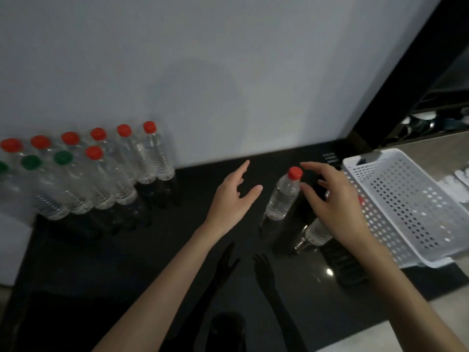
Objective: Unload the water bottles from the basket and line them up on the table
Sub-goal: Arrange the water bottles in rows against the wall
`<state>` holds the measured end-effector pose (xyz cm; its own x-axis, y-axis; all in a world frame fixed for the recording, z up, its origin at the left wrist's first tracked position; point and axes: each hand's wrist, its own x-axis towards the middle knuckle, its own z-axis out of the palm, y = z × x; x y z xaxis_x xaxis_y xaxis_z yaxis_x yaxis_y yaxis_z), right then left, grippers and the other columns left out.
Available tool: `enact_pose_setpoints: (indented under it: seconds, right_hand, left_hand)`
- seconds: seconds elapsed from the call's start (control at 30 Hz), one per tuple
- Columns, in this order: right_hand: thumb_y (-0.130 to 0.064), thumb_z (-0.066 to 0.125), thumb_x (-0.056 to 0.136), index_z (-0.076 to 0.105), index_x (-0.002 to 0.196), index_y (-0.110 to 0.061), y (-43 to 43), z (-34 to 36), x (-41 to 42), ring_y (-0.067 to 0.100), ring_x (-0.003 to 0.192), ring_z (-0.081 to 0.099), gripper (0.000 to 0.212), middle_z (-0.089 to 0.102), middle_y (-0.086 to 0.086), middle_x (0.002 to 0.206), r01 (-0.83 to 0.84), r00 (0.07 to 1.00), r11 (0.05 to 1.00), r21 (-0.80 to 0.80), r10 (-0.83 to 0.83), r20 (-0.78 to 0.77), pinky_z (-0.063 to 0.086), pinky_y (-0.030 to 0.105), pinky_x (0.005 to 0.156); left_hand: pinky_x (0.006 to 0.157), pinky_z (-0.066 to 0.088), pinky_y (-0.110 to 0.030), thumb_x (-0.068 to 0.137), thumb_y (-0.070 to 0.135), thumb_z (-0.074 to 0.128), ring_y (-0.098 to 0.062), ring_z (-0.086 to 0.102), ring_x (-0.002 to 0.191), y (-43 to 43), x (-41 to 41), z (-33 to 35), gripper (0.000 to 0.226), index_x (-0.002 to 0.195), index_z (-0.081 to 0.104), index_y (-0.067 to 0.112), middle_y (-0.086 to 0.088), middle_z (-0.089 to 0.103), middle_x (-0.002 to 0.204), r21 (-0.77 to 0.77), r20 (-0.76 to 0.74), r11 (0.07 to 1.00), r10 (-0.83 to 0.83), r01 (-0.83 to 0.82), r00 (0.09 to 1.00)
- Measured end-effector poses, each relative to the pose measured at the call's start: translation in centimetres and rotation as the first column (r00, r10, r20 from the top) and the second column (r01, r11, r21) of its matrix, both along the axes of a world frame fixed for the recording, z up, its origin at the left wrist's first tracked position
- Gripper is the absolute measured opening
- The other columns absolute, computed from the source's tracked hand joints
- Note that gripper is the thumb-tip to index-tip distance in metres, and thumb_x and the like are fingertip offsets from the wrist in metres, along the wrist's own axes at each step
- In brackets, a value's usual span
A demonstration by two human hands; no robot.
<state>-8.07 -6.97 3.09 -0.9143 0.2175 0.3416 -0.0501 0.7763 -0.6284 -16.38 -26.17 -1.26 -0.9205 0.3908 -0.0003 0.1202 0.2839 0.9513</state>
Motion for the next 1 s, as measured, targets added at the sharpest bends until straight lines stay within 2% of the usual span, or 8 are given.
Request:
enact_pose_setpoints:
  seconds: [0.13, 0.23, 0.33, 0.43, 0.53, 0.7, 0.8, 1.0]
  right_hand:
    - [-0.013, 0.069, 0.087, 0.061, 0.125, -0.015, 5.8, -1.4, 1.6, 0.014, 0.100, 0.052, 0.039, 0.060, -0.005, 0.107, 0.058, 0.998, 0.994, 0.089, -0.059, 0.006, 0.036, 0.023, 0.087]
    - [-0.011, 0.070, 0.085, 0.061, 0.123, -0.014, 8.7, -3.6, 2.2, 0.017, 0.103, 0.051, 0.039, 0.062, 0.000, 0.110, 0.061, 0.997, 0.995, 0.083, -0.065, 0.047, 0.030, 0.018, 0.088]
    - [-0.012, 0.069, 0.085, 0.058, 0.125, -0.015, 10.7, -6.6, 2.5, 0.021, 0.117, 0.050, 0.042, 0.058, 0.004, 0.125, 0.038, 0.992, 0.997, 0.072, -0.046, 0.114, 0.030, 0.020, 0.099]
    - [-0.007, 0.069, 0.085, 0.054, 0.129, -0.015, 11.5, -8.7, 2.6, 0.013, 0.127, 0.042, 0.047, 0.047, 0.005, 0.137, -0.002, 0.986, 1.000, 0.001, 0.002, 0.164, 0.029, 0.020, 0.108]
    - [-0.003, 0.072, 0.080, 0.047, 0.133, -0.022, 11.7, -9.9, 2.4, 0.001, 0.117, 0.040, 0.062, 0.045, -0.004, 0.128, -0.031, 0.985, 0.997, -0.075, 0.043, 0.164, 0.034, 0.016, 0.104]
    - [-0.002, 0.077, 0.074, 0.035, 0.139, -0.023, 12.0, -11.1, 2.4, 0.003, 0.117, 0.044, 0.080, 0.041, -0.012, 0.127, -0.018, 0.983, 0.984, -0.176, 0.050, 0.179, 0.038, 0.019, 0.100]
    - [-0.002, 0.076, 0.075, 0.032, 0.139, -0.024, 12.3, -11.0, 2.3, 0.007, 0.114, 0.046, 0.081, 0.041, -0.009, 0.125, -0.045, 0.975, 0.974, -0.221, 0.091, 0.202, 0.042, 0.024, 0.099]
    - [-0.007, 0.076, 0.074, 0.028, 0.137, -0.032, 11.0, -9.9, 0.1, 0.007, 0.102, 0.052, 0.083, 0.044, -0.010, 0.119, -0.094, 0.964, 0.979, -0.179, 0.134, 0.229, 0.049, 0.030, 0.091]
  left_hand:
    - [0.112, 0.038, -0.042, 0.088, 0.031, 0.069, -0.018, 0.034, 0.141, 6.4, -0.3, -1.6, 0.080, 0.153, 0.022, 0.032, -0.001, 0.027, 0.158, -0.049, 0.036, 0.998, -0.045, 0.047, 0.998]
    - [0.115, 0.032, -0.047, 0.085, 0.032, 0.073, -0.021, 0.029, 0.144, 9.7, -0.9, -2.8, 0.089, 0.154, 0.017, 0.032, -0.002, 0.024, 0.160, -0.100, 0.067, 0.994, -0.045, 0.051, 0.997]
    - [0.115, 0.033, -0.044, 0.081, 0.028, 0.077, -0.020, 0.034, 0.142, 11.9, -1.4, -4.1, 0.094, 0.154, 0.017, 0.028, -0.003, 0.031, 0.156, -0.125, 0.099, 0.992, -0.022, 0.035, 0.995]
    - [0.109, 0.041, -0.043, 0.076, 0.023, 0.081, -0.016, 0.049, 0.129, 13.0, -1.6, -6.0, 0.084, 0.147, 0.034, 0.030, 0.000, 0.051, 0.139, -0.130, 0.087, 0.991, 0.020, -0.009, 0.996]
    - [0.104, 0.046, -0.042, 0.073, 0.021, 0.083, -0.015, 0.057, 0.117, 13.5, -1.6, -7.6, 0.069, 0.132, 0.049, 0.027, 0.003, 0.059, 0.124, -0.155, 0.040, 0.983, 0.101, -0.093, 0.994]
    - [0.101, 0.046, -0.035, 0.069, 0.020, 0.085, -0.014, 0.056, 0.116, 13.6, -1.9, -8.6, 0.077, 0.134, 0.045, 0.030, 0.011, 0.059, 0.118, -0.168, 0.083, 0.981, 0.111, -0.096, 0.990]
    - [0.101, 0.049, -0.038, 0.066, 0.021, 0.087, -0.012, 0.059, 0.112, 13.4, -1.8, -8.5, 0.073, 0.129, 0.050, 0.029, 0.012, 0.061, 0.113, -0.196, 0.039, 0.971, 0.146, -0.136, 0.989]
    - [0.095, 0.051, -0.031, 0.064, 0.022, 0.089, -0.006, 0.059, 0.103, 11.6, -1.0, -8.0, 0.063, 0.117, 0.057, 0.029, 0.017, 0.061, 0.102, -0.185, -0.023, 0.957, 0.222, -0.222, 0.975]
